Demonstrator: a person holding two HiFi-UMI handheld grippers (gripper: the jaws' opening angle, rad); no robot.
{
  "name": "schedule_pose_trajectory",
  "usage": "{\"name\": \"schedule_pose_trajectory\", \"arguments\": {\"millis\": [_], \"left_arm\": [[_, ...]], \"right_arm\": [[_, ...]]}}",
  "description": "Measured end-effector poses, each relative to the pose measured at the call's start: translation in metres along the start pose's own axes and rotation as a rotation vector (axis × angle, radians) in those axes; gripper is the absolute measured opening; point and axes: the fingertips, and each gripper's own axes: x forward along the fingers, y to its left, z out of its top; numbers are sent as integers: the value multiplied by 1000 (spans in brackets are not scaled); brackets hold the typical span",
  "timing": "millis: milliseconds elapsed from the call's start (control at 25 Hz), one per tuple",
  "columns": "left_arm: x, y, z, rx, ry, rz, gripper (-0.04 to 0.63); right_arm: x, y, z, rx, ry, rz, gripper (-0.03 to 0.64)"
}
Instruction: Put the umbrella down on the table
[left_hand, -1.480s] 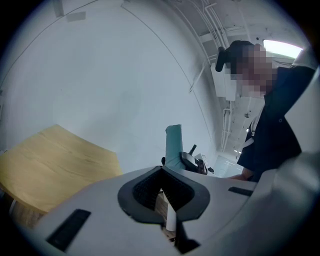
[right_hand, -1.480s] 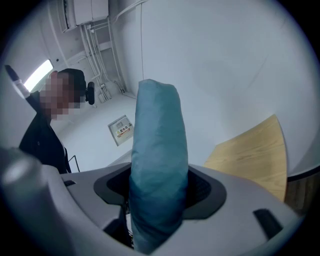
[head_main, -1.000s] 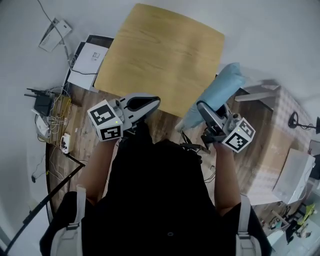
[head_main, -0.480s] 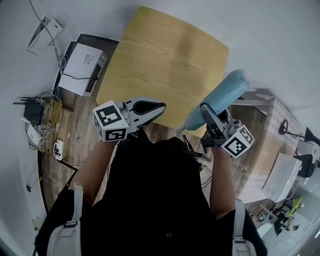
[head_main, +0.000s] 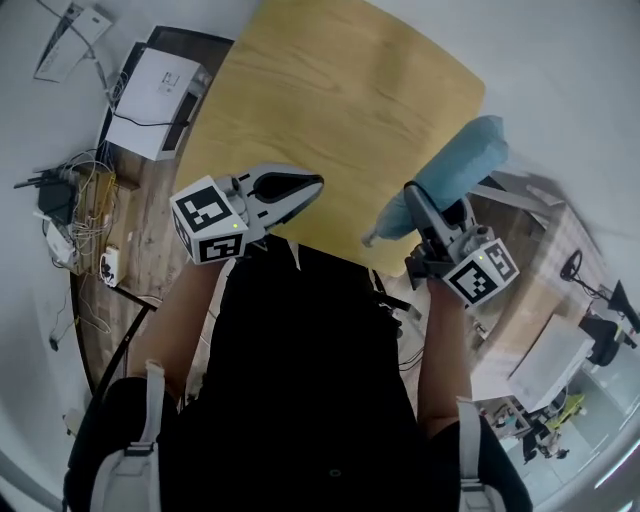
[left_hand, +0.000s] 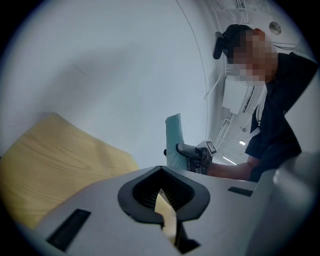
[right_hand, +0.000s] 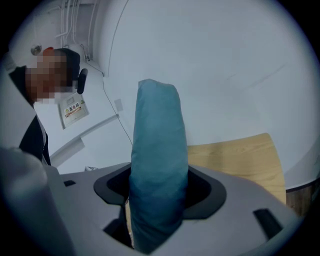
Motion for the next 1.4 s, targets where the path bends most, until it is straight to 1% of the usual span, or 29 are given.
{"name": "schedule_pose_trajectory", "arguments": {"millis": [120, 240, 280, 400, 520, 560, 680, 800, 960, 1080, 1400], "left_arm": [[14, 10, -9, -33, 4, 50, 12], [25, 23, -17, -47, 36, 93, 12], [30, 29, -19, -34, 54, 111, 12], [39, 40, -22, 51, 106, 160, 12], [46, 43, -29, 141, 139, 165, 12], [48, 45, -31, 156, 140, 164, 12], [49, 51, -39, 139, 138, 163, 12], [46, 57, -54, 131, 181, 173, 12], [46, 66, -60, 129, 187, 175, 12], [44, 69, -62, 139, 188, 177, 12], [40, 68, -70, 131, 191, 182, 12]], "right_arm": [[16, -22, -4, -36, 90, 9, 301], [33, -41, -7, -147, 195, 2, 301], [40, -48, -9, -190, 230, 0, 301], [60, -65, -20, -315, 321, -3, 301], [75, -79, -40, -435, 415, -17, 301], [81, -84, -47, -478, 453, -29, 301], [96, -92, -65, -600, 564, -55, 299], [108, -95, -83, -709, 666, -61, 300], [119, -102, -103, -850, 753, -58, 299], [124, -106, -117, -895, 807, -54, 299], [134, -115, -140, -933, 877, -36, 298]]}}
